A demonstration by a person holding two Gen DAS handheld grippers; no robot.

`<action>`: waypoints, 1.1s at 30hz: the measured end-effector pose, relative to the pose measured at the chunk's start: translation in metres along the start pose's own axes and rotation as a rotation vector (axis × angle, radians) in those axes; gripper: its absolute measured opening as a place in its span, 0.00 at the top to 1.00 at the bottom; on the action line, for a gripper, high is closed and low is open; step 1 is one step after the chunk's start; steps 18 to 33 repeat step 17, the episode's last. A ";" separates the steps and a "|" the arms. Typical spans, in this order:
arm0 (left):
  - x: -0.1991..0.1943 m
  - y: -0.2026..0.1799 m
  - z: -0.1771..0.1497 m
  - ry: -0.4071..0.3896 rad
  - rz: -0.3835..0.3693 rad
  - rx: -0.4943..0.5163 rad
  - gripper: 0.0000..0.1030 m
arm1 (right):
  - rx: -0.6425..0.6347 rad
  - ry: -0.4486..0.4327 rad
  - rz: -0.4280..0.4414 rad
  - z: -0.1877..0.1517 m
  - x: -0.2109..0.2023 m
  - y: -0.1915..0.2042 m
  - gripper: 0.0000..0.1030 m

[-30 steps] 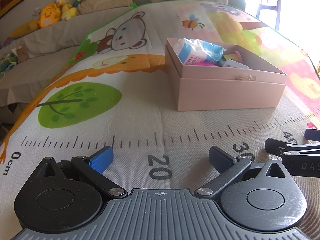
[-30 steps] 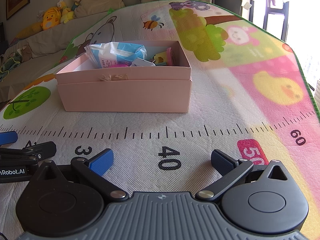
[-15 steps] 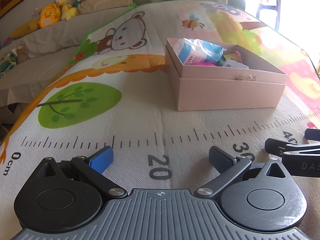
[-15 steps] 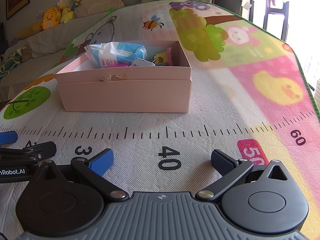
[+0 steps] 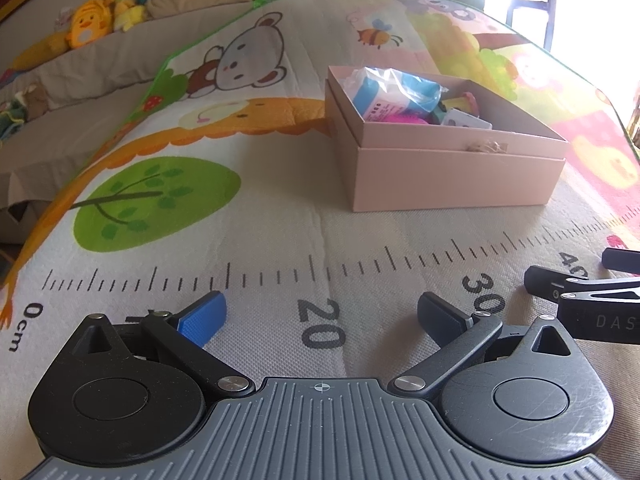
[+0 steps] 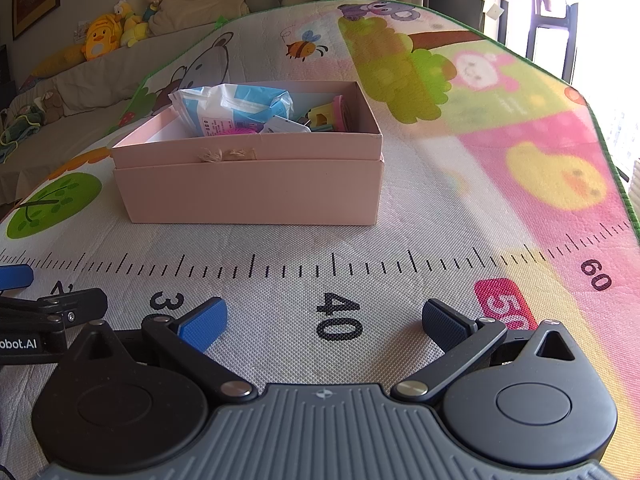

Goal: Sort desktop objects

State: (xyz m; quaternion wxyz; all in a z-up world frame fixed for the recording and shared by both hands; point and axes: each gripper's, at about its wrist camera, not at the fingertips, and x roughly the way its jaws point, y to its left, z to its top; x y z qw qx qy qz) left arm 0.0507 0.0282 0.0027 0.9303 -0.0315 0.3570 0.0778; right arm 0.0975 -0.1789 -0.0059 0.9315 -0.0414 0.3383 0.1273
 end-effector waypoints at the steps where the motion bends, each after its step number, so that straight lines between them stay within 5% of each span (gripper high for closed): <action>1: -0.001 0.000 -0.001 0.000 -0.002 -0.001 0.00 | 0.000 0.000 0.000 0.000 0.000 0.000 0.00; 33: -0.001 0.001 0.001 0.004 -0.006 0.007 0.00 | 0.000 0.000 0.000 0.000 0.000 0.000 0.00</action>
